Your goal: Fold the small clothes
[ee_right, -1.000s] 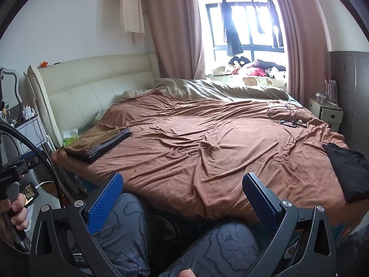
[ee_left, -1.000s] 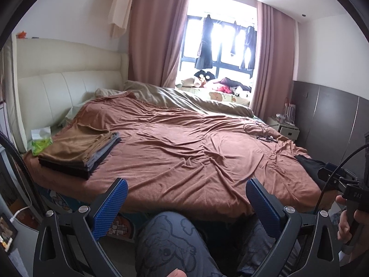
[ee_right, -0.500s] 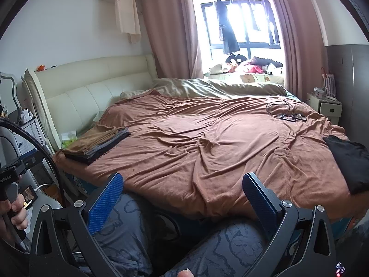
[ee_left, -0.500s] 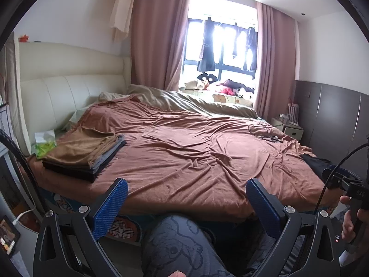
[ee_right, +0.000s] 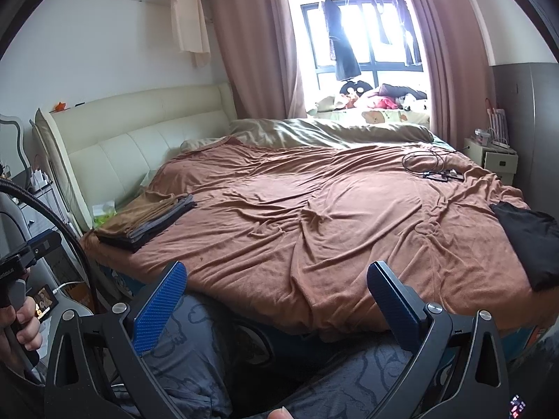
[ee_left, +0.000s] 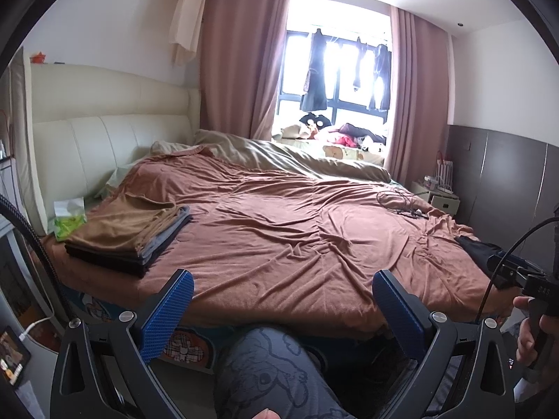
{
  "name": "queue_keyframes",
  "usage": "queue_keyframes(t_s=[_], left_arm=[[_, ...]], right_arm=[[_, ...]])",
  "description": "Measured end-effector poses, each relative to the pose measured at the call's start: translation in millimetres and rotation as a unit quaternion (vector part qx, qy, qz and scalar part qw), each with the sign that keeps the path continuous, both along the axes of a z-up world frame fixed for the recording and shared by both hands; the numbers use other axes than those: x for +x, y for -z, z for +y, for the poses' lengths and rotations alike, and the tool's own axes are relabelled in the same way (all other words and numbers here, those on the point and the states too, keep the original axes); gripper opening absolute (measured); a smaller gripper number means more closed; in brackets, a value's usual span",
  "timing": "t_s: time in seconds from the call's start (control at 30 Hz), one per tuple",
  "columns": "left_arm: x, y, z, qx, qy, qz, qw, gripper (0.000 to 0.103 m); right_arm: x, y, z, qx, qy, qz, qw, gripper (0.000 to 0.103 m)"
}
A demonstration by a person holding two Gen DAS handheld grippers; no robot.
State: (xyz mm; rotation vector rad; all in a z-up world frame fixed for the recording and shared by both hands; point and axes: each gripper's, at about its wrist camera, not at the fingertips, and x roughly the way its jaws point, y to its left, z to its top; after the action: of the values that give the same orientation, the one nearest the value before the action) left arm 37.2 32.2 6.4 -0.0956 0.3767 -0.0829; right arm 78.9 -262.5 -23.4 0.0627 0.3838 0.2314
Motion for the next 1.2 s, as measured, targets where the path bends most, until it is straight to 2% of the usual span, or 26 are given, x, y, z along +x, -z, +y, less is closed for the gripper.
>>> queue_keyframes(t_s=[0.17,0.5,1.2], left_arm=[[-4.9,-2.8,-2.4,-0.001,0.001,-0.011,0.9999,0.103],[-4.8,-1.7,-4.9,0.005,0.002,-0.005,1.0,0.103],[-6.9,-0.3,-5.1,0.0,-0.001,-0.005,1.0,0.103]], right_arm=[[-1.8,-3.7,-0.9,-0.006,0.0,-0.003,1.0,0.103],[0.4,-0.5,-5.1,0.008,0.007,0.001,1.0,0.103],[-1.1,-0.7,-4.5,0.002,0.007,0.002,1.0,0.103]])
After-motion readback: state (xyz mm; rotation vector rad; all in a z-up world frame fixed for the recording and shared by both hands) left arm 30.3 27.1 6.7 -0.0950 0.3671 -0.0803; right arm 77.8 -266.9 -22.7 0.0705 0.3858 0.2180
